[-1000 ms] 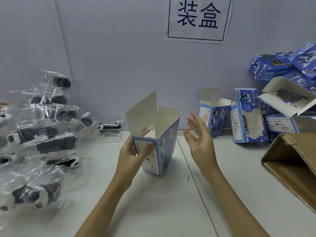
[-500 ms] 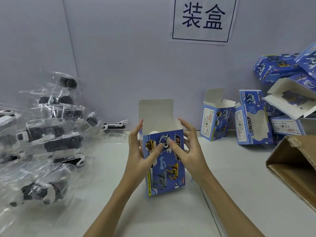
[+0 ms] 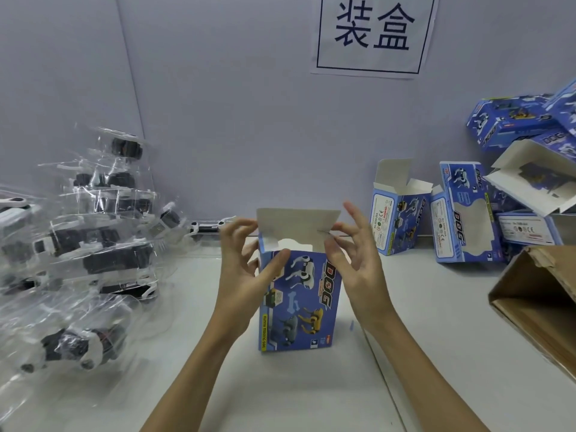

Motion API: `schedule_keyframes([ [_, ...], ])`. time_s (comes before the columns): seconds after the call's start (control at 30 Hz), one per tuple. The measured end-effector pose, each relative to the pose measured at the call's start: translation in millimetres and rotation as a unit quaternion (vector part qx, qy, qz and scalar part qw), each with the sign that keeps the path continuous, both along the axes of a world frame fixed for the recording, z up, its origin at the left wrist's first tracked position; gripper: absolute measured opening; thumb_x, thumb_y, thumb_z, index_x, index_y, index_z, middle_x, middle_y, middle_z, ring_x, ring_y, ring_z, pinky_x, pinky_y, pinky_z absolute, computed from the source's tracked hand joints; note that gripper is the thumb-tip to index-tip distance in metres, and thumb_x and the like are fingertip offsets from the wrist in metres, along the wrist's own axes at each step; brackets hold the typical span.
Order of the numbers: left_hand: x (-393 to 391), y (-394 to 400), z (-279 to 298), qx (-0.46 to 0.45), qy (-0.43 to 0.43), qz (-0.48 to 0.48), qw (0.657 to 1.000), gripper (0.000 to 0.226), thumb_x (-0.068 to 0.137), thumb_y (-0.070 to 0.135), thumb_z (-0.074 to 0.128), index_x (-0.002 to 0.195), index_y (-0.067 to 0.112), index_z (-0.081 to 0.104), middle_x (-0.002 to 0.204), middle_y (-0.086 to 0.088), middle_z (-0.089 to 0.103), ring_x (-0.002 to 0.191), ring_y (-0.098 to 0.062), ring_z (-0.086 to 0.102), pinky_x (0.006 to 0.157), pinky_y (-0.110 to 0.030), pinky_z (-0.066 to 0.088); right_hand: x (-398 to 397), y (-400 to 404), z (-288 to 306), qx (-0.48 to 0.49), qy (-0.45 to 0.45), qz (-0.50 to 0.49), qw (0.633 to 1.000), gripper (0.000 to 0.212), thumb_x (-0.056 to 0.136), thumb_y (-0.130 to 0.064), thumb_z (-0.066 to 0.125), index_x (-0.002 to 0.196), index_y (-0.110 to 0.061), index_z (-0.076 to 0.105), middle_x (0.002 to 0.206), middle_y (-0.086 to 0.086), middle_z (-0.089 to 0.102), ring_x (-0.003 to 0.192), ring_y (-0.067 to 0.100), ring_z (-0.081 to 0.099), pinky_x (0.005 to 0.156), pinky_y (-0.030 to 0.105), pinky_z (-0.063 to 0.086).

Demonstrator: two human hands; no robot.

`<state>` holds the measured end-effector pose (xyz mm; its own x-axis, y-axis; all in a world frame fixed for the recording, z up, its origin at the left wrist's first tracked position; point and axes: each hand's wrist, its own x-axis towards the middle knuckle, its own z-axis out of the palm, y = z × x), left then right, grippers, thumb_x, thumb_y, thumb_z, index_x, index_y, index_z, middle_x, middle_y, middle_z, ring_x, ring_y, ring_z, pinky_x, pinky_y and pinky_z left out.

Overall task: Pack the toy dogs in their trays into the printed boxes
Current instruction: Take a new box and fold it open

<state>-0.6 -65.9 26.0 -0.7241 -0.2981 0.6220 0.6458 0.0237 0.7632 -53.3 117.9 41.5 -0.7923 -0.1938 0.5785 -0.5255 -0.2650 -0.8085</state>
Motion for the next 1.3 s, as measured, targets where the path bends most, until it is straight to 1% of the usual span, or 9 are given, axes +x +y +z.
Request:
schedule_keyframes([
  [0.2,3,-12,0,-0.113,-0.023,0.017,0.993,0.042,0.083,0.044,0.080,0.120,0.027,0.069,0.130,0.002,0.054,0.128,-0.023,0.057,0.084,-0.037,0.058,5,-5,-13,0.062,-0.032,0.043,0.997,0.054,0.080,-0.082,0.063,0.114,-0.040,0.061,0.143,-0.006,0.056,0.130,0.025,0.062,0.088,0.043,0.063],
  [0.3,6,-11,-1,-0.117,-0.055,-0.014,0.991,0.047,0.082,0.056,0.077,0.121,0.033,0.066,0.139,0.002,0.047,0.133,-0.020,0.054,0.087,-0.041,0.059,5,-7,-13,0.059,-0.033,0.063,0.996,0.050,0.083,-0.078,0.064,0.115,-0.040,0.059,0.123,-0.007,0.066,0.111,0.028,0.073,0.071,0.041,0.066],
  [0.43,5,-2,5,-0.056,-0.049,0.007,0.997,0.041,0.095,0.056,0.060,0.115,0.022,0.069,0.129,0.000,0.053,0.116,-0.022,0.066,0.076,-0.038,0.060,3,-10,-13,0.084,0.007,0.023,0.996,0.050,0.088,-0.078,0.057,0.121,-0.040,0.056,0.104,0.002,0.066,0.093,0.054,0.067,0.065,0.070,0.057],
  [0.57,4,-7,-1,-0.078,-0.052,-0.006,0.996,0.040,0.096,0.056,0.060,0.127,0.031,0.063,0.138,0.002,0.053,0.115,-0.022,0.066,0.077,-0.025,0.055,6,-10,-16,0.076,0.007,0.034,0.997,0.058,0.089,-0.075,0.060,0.138,-0.044,0.049,0.120,-0.012,0.069,0.106,0.028,0.074,0.078,0.045,0.066],
  [0.7,4,-1,-4,-0.081,-0.030,0.002,0.996,0.073,0.087,0.045,0.074,0.148,0.037,0.034,0.151,0.018,0.043,0.120,-0.017,0.066,0.087,-0.033,0.061,6,-14,-24,0.028,0.051,-0.026,0.998,0.045,0.100,-0.038,0.068,0.133,-0.033,0.037,0.120,-0.025,0.066,0.100,0.020,0.076,0.071,0.029,0.063],
  [0.8,3,6,-5,-0.057,-0.026,0.032,0.998,0.064,0.083,0.047,0.077,0.131,0.032,0.036,0.147,0.010,0.047,0.113,-0.021,0.071,0.085,-0.051,0.063,5,-15,-24,0.042,0.050,-0.042,0.997,0.030,0.097,-0.038,0.064,0.116,-0.049,0.042,0.123,-0.027,0.060,0.105,0.018,0.074,0.069,0.036,0.065],
  [0.9,4,0,-6,-0.153,-0.029,0.068,0.985,0.034,0.091,0.050,0.066,0.122,0.040,0.055,0.147,0.007,0.043,0.133,-0.016,0.056,0.097,-0.055,0.056,2,-10,-19,0.107,0.108,-0.065,0.986,0.030,0.099,-0.053,0.058,0.127,-0.054,0.050,0.140,-0.025,0.053,0.135,0.013,0.057,0.092,0.048,0.062],
  [1.13,6,3,-4,-0.141,-0.021,0.033,0.989,0.043,0.089,0.052,0.071,0.122,0.044,0.044,0.126,0.001,0.052,0.115,-0.026,0.068,0.082,-0.039,0.064,-1,2,-12,0.099,0.088,-0.033,0.991,0.049,0.083,-0.071,0.071,0.116,-0.047,0.043,0.109,-0.019,0.066,0.089,0.021,0.079,0.061,0.033,0.065],
  [1.3,4,5,-8,-0.150,-0.028,0.047,0.987,0.076,0.087,0.046,0.080,0.139,0.048,0.024,0.116,0.034,0.058,0.097,-0.009,0.073,0.081,-0.023,0.060,-8,-2,-21,0.076,0.101,-0.052,0.991,0.045,0.099,-0.035,0.063,0.135,-0.048,0.041,0.107,-0.031,0.065,0.085,0.009,0.076,0.060,0.025,0.063],
])
